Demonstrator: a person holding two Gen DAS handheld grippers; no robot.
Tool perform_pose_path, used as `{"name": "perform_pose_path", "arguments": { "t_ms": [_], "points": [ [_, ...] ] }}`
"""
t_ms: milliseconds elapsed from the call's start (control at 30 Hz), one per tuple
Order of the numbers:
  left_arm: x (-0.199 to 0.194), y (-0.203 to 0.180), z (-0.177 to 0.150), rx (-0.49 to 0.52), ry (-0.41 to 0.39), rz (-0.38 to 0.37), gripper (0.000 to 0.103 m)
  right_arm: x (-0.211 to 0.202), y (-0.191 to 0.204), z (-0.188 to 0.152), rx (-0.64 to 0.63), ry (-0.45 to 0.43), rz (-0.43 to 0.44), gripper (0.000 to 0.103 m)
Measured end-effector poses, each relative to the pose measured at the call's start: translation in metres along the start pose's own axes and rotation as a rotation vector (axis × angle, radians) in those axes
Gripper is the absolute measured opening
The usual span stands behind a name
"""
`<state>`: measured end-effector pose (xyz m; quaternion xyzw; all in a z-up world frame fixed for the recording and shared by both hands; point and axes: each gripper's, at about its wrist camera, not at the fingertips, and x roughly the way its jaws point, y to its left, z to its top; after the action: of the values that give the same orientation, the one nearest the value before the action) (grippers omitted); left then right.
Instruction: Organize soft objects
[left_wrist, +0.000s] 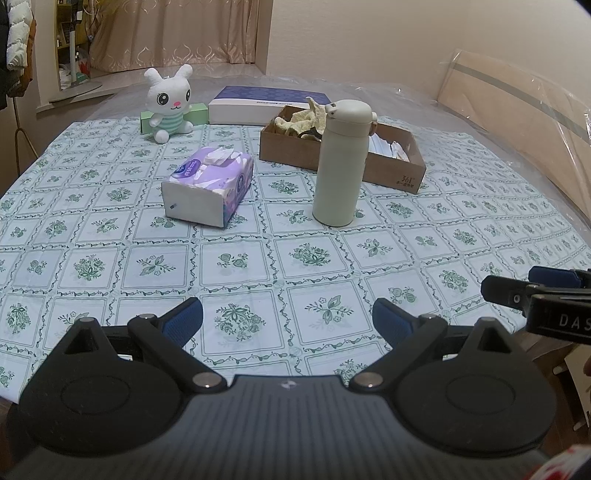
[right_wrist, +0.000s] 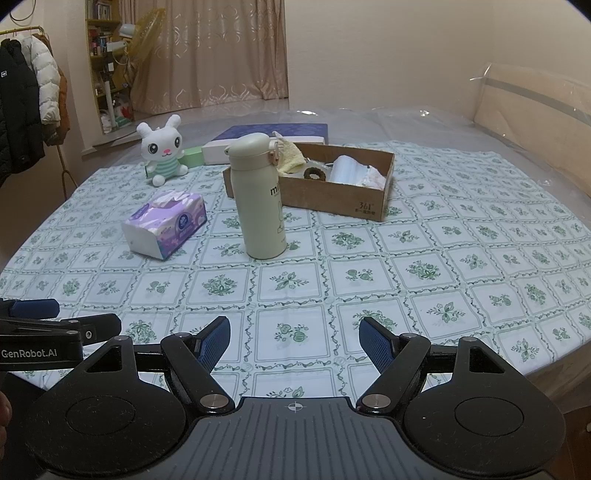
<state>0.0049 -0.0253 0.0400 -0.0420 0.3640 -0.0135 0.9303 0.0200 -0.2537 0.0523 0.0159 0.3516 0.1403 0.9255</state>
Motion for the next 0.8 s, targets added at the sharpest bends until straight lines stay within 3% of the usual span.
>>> {"name": "perform_pose_path", "arguments": {
  "t_ms": [800],
  "points": [
    [0.0016, -0.0037, 0.0001, -0.004, 0.001, -0.002, 0.097, 0.0012, -0.0017, -0.0015, 0.004, 0.003, 0.0, 0.077]
  ]
}}
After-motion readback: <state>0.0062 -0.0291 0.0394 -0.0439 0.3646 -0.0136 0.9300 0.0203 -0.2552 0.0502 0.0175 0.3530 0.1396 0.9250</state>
